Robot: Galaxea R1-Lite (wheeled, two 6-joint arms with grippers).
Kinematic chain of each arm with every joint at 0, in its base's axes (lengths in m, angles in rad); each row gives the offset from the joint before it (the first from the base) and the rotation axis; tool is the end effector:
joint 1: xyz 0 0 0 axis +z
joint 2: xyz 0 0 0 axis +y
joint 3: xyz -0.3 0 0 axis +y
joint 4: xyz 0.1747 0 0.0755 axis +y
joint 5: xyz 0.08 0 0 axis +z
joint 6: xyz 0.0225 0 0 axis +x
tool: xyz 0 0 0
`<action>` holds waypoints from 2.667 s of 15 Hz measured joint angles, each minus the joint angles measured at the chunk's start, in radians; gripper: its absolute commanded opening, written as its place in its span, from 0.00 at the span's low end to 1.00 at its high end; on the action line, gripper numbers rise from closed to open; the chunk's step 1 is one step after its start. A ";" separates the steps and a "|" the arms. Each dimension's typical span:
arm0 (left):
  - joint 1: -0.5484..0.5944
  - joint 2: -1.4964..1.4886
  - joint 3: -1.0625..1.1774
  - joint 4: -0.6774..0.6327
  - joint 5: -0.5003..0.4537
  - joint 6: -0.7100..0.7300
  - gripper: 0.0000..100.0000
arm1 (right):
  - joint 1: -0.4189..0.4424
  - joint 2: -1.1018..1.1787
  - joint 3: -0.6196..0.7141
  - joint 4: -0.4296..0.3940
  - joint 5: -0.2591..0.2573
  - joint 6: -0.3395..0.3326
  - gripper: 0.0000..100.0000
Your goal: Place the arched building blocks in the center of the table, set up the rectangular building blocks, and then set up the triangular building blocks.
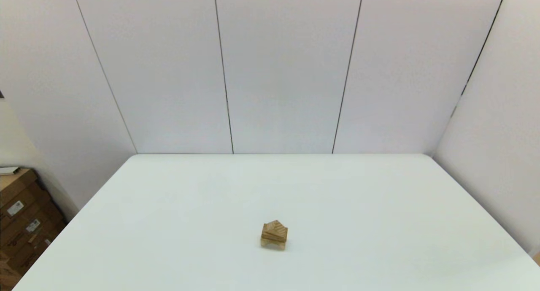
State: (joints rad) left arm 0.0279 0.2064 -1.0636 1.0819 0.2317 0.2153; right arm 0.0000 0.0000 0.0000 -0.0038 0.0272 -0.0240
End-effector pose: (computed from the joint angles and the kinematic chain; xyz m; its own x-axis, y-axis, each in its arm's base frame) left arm -0.1371 0.0013 0.2203 0.9420 0.2560 -0.2169 -0.1975 0.9457 0.2583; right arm -0.0228 0.0006 0.0759 0.9996 0.0272 0.0038 -0.0271 0.9993 -0.0241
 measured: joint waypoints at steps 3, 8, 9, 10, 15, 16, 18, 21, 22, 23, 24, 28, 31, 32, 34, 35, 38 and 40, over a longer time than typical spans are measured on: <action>-0.006 -0.033 0.131 -0.083 -0.033 0.001 1.00 | 0.000 0.000 0.000 0.000 0.000 0.000 1.00; -0.022 -0.157 0.418 -0.289 -0.105 -0.004 1.00 | 0.000 0.000 0.000 0.000 0.000 0.000 1.00; -0.025 -0.174 0.453 -0.318 -0.152 -0.022 1.00 | 0.000 0.000 0.000 0.000 0.000 0.000 1.00; -0.027 -0.186 0.488 -0.352 -0.189 -0.046 1.00 | 0.000 0.000 0.000 0.000 0.000 0.000 1.00; -0.028 -0.206 0.750 -0.647 -0.220 -0.071 1.00 | -0.001 0.000 0.000 0.000 0.000 0.000 1.00; -0.028 -0.206 0.813 -0.740 -0.223 -0.071 1.00 | 0.000 0.000 0.000 -0.001 0.000 0.000 1.00; -0.028 -0.206 0.914 -0.900 -0.228 -0.068 1.00 | 0.000 0.000 0.000 0.000 0.000 0.000 1.00; -0.028 -0.206 1.028 -1.069 -0.249 -0.070 1.00 | 0.000 0.000 0.000 0.000 0.000 0.000 1.00; -0.028 -0.206 1.046 -1.090 -0.259 -0.074 1.00 | 0.000 0.000 0.000 0.000 0.000 0.000 1.00; -0.028 -0.206 1.056 -1.075 -0.259 -0.083 1.00 | 0.000 0.000 0.000 0.000 0.000 0.000 1.00; -0.028 -0.206 1.059 -1.071 -0.259 -0.100 1.00 | 0.000 0.000 0.000 0.000 0.000 0.000 1.00; -0.028 -0.206 1.063 -1.070 -0.257 -0.131 1.00 | 0.000 0.000 0.000 0.000 0.000 0.000 1.00; -0.028 -0.206 1.064 -1.070 -0.257 -0.132 1.00 | 0.000 0.000 0.000 0.000 0.000 0.000 1.00; -0.028 -0.206 1.064 -1.070 -0.256 -0.132 1.00 | 0.000 0.000 0.000 0.000 0.000 0.000 1.00; -0.028 -0.206 1.064 -1.070 -0.256 -0.132 1.00 | 0.000 0.000 0.000 0.000 0.000 0.000 1.00; -0.028 -0.206 1.064 -1.070 -0.256 -0.132 1.00 | 0.000 0.000 0.000 0.000 0.000 0.001 1.00; -0.028 -0.206 1.064 -1.070 -0.256 -0.132 1.00 | 0.000 0.000 0.000 0.000 -0.011 0.008 1.00; -0.028 -0.206 1.064 -1.070 -0.256 -0.131 1.00 | -0.001 0.000 0.000 -0.001 -0.014 0.009 1.00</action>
State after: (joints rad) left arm 0.0000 0.0004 0.0000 0.0123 -0.0245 0.0840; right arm -0.0009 0.0000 0.0000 -0.0051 0.0134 -0.0149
